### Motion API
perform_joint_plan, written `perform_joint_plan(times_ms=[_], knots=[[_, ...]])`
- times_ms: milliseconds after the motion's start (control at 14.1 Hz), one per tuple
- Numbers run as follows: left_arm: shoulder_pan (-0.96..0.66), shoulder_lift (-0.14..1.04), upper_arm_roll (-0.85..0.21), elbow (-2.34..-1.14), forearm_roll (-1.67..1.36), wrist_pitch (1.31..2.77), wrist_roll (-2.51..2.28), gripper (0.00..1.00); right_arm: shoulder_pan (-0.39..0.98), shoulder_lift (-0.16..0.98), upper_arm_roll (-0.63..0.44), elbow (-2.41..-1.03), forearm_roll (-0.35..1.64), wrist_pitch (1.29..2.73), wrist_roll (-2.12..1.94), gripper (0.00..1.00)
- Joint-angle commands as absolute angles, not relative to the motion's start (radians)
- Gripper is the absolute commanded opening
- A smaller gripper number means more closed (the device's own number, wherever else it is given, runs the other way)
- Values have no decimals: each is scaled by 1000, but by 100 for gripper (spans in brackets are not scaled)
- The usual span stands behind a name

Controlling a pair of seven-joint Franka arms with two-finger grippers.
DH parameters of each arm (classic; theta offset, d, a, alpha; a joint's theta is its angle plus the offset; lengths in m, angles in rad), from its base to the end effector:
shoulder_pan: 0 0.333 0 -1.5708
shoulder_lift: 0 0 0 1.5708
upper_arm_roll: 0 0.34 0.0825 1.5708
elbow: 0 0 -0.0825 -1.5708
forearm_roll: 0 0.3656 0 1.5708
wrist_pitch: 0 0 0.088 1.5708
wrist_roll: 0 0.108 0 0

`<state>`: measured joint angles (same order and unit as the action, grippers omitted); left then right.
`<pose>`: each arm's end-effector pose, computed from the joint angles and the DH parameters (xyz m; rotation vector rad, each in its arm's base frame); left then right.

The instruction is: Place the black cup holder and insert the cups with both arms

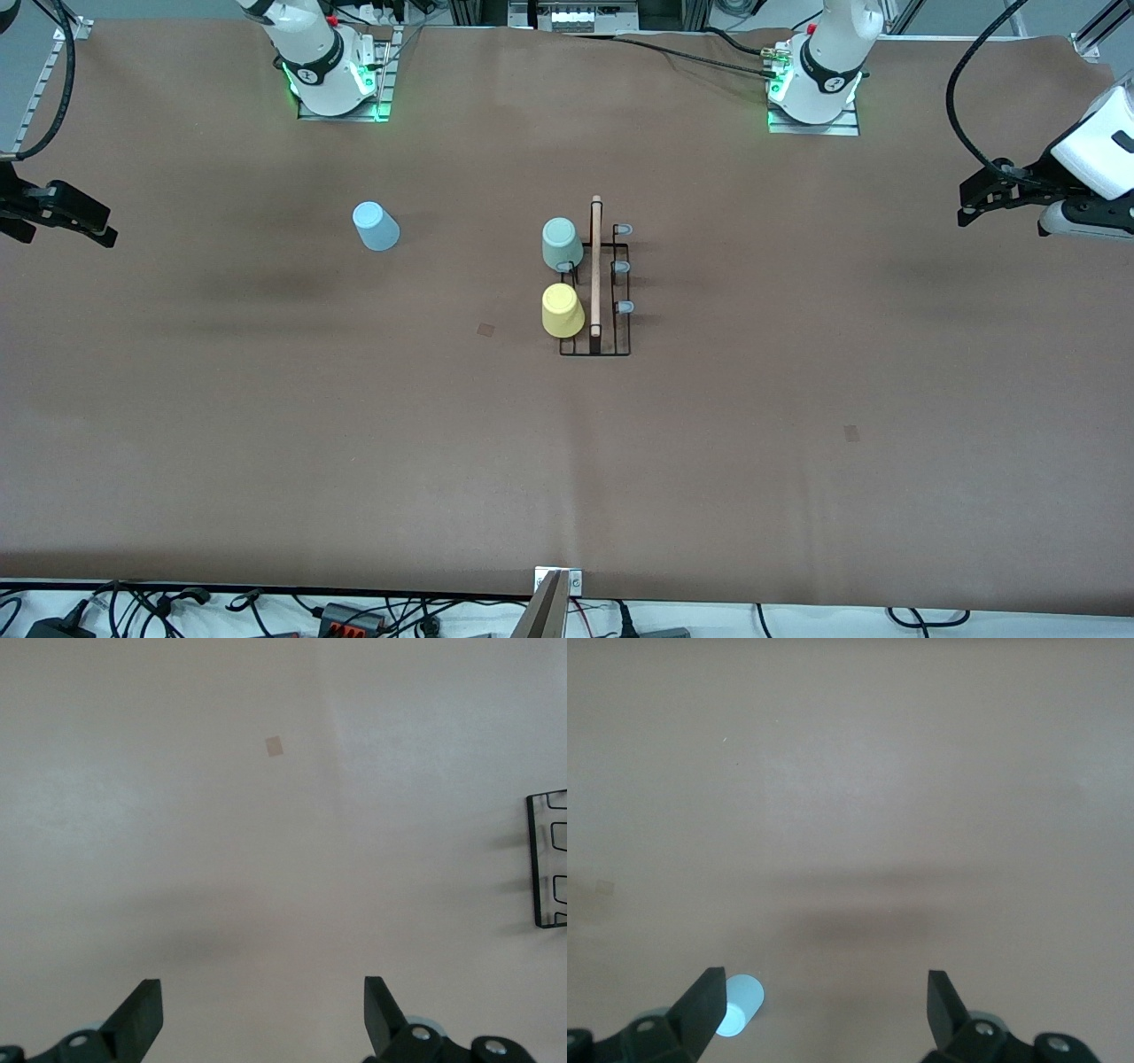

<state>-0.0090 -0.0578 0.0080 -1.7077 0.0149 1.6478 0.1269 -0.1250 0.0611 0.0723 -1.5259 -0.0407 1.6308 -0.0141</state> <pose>0.5215 0.0011 0.6224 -3.1208 0.2017 0.0047 0.5615 -0.0352 0.6400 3.1026 -0.0578 0.0663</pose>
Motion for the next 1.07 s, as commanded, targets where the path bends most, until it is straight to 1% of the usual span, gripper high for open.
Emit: perform_joint_plan(times_ms=[0, 356, 854, 996], knots=[[-11, -38, 17, -1684, -6, 1643, 126, 100, -66, 91, 22, -1476, -38, 1601, -37, 100], [-23, -40, 2, -1669, -3, 1626, 75, 100, -57, 71, 17, -1503, -38, 1601, -35, 100], [-28, -35, -2, -1667, -3, 1626, 74, 100, -57, 64, 6, -1503, -37, 1601, -40, 100], [-25, -38, -21, -1667, 0, 1614, 74, 100, -57, 64, 6, -1503, -28, 1600, -40, 100]])
